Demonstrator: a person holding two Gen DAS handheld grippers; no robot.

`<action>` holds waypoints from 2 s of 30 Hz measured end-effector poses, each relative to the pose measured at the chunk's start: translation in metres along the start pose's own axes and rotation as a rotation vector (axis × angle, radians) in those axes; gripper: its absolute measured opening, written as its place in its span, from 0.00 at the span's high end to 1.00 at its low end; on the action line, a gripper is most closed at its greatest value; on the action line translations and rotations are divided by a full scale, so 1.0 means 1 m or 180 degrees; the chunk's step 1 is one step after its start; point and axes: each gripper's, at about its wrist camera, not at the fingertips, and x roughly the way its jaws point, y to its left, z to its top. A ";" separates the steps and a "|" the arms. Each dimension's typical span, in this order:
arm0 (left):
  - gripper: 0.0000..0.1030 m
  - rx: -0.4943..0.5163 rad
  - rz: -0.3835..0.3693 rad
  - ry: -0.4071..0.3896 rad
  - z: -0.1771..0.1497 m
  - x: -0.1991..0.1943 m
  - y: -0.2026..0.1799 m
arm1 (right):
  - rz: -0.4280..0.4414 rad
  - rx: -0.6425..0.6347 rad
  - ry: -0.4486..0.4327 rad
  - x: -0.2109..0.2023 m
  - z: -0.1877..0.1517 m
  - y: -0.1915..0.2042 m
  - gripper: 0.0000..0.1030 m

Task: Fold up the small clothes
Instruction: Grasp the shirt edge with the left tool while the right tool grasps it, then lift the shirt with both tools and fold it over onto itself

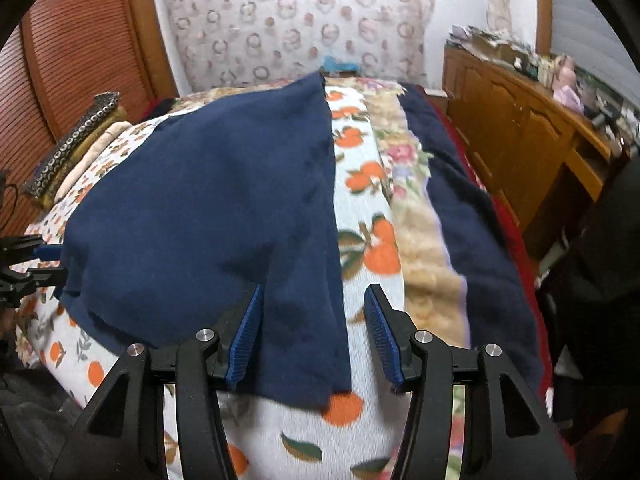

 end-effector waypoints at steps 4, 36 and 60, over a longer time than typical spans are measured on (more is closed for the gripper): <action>0.57 -0.0049 -0.0014 -0.0024 -0.001 0.000 0.002 | -0.0016 -0.0033 0.0008 -0.004 -0.004 0.003 0.48; 0.99 -0.0165 -0.0338 -0.0824 0.110 -0.039 0.046 | 0.0305 -0.0352 -0.0951 -0.039 0.095 0.018 0.95; 0.97 -0.0539 -0.0201 -0.0709 0.176 0.021 0.134 | 0.0243 -0.0359 -0.0499 0.115 0.216 -0.002 0.94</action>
